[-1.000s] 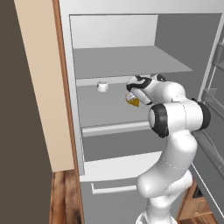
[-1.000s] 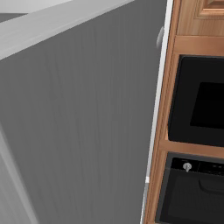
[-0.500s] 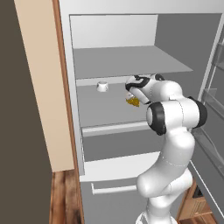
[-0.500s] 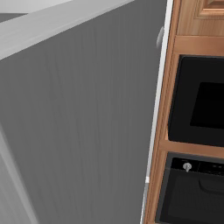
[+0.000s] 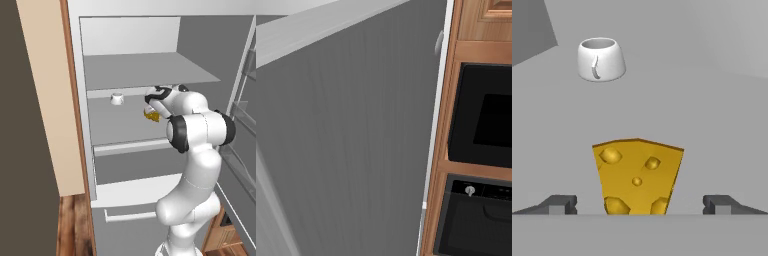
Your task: Pick the cheese from the fridge and the cheese grater from the cabinet and place them next to the salad bowl.
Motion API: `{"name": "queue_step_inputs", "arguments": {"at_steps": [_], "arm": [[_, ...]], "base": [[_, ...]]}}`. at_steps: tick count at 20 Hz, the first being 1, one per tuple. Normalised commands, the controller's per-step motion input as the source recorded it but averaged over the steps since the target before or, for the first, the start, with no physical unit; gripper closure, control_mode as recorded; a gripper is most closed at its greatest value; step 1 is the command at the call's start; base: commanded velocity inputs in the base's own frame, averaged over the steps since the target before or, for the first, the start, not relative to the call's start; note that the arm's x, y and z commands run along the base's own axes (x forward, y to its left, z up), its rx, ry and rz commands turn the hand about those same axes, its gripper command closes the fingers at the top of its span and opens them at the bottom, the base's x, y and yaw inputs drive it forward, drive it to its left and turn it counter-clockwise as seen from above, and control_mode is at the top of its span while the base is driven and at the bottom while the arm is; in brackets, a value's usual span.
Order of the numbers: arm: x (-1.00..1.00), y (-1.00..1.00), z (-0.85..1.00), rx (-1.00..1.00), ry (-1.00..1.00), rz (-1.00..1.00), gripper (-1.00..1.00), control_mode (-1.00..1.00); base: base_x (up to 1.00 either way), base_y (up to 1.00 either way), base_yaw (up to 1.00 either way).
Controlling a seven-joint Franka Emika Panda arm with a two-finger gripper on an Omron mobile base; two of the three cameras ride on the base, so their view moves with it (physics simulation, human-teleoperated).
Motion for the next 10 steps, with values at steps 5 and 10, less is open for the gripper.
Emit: {"name": "queue_step_inputs", "arguments": {"at_steps": [5,10], "arm": [[0.00,-0.01,-0.04,0.00,0.00,0.00,-1.00,-1.00],[0.01,0.00,-0.33,0.00,-0.01,0.00,-1.00,-1.00]], "base": [[0.00,0.00,0.00],[0.00,0.00,0.00]]}}
